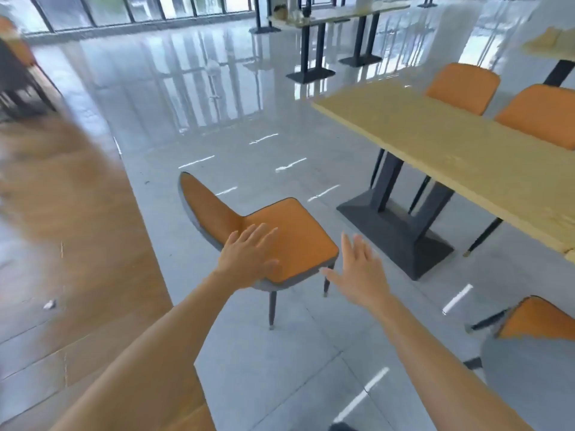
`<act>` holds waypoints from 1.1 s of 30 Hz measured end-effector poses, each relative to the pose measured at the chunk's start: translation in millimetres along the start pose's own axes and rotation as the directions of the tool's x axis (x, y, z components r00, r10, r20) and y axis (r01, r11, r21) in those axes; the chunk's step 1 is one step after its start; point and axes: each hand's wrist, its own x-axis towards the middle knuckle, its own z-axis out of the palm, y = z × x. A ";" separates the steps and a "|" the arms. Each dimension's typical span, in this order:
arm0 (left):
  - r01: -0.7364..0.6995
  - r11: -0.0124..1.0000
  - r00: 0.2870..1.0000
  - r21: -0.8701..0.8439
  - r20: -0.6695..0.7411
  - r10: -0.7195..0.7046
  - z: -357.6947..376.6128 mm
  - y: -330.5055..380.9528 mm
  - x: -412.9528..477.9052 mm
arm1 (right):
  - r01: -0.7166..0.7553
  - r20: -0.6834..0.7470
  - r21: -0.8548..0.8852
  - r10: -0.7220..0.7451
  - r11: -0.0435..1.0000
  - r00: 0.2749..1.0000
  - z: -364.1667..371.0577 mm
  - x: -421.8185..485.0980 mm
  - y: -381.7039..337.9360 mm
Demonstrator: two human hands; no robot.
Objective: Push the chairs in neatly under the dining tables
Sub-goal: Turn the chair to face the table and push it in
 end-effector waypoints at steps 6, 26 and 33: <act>0.134 0.989 0.990 -0.069 -0.041 -0.137 -11.9 -113.1 -4.8 | 0.169 0.054 -0.035 -0.167 0.985 0.985 17.1 66.6 -103.3; -0.208 0.977 0.967 0.047 0.159 0.199 -17.8 -361.1 226.2 | -0.003 0.140 -0.044 0.009 0.999 0.990 59.7 306.0 -287.0; -0.527 0.850 0.816 0.011 0.285 0.502 2.5 -385.1 281.6 | -0.307 0.071 -0.007 0.307 0.952 0.949 91.0 307.0 -308.7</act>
